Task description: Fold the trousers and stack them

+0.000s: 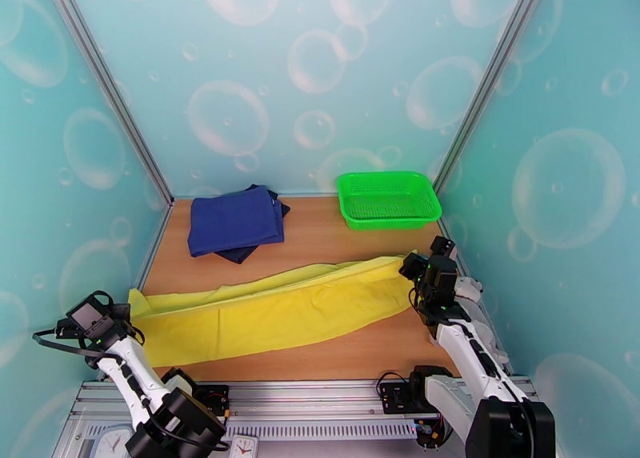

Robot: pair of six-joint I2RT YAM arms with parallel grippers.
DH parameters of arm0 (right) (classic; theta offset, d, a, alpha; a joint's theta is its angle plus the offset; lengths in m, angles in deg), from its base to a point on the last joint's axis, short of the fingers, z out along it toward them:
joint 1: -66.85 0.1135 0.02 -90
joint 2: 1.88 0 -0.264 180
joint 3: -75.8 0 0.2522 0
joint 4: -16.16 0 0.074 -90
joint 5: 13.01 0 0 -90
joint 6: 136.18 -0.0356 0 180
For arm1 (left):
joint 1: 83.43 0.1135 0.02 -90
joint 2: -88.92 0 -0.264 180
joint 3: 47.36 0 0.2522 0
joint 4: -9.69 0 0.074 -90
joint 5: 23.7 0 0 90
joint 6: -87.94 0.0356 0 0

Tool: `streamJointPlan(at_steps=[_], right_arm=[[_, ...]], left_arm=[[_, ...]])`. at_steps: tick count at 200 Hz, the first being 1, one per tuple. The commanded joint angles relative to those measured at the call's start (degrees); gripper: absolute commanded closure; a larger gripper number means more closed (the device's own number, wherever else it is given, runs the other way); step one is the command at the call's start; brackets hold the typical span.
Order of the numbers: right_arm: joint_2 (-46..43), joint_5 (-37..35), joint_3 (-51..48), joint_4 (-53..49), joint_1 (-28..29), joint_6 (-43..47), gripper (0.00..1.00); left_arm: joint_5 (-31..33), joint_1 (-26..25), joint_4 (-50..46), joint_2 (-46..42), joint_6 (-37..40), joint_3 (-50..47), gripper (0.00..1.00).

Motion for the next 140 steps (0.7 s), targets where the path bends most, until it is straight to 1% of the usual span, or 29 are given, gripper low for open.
streamJointPlan(at_steps=[1,28,51,73,86,118,128,140], right_arm=[[-0.8,-4.1,-1.5,-0.3,-1.5,-2.1,0.93],[-1.4,-3.9,-2.0,-1.0,-2.0,-2.3,0.93],[-4.9,-6.0,-2.8,-2.2,-2.3,-2.1,0.92],[-9.4,-7.5,-4.3,-3.4,-3.3,-2.6,0.89],[-11.3,-6.7,-5.2,-3.5,-3.9,-3.1,0.85],[-13.4,-5.6,-6.1,-4.4,-4.4,-4.2,0.83],[-13.6,-5.7,-6.2,-4.6,-4.4,-4.3,0.81],[-13.9,-6.0,-5.9,-5.5,-4.4,-4.3,0.78]], left_arm=[[-1.4,1.6,-1.9,-2.6,0.6,-0.9,1.0],[-1.8,2.3,-4.2,-4.2,-0.8,-0.9,1.0],[-3.8,3.0,-5.6,-4.1,-1.2,-0.9,1.0],[-11.4,4.7,-6.2,-4.8,-2.2,-2.0,1.0],[-15.9,5.5,-6.4,-5.6,-2.9,-3.2,1.0],[-22.5,6.0,-9.0,-7.6,-4.6,-5.3,1.0],[-22.8,6.1,-10.5,-8.2,-4.5,-5.1,0.95],[-21.4,6.2,-13.2,-8.8,-4.0,-4.2,0.85]])
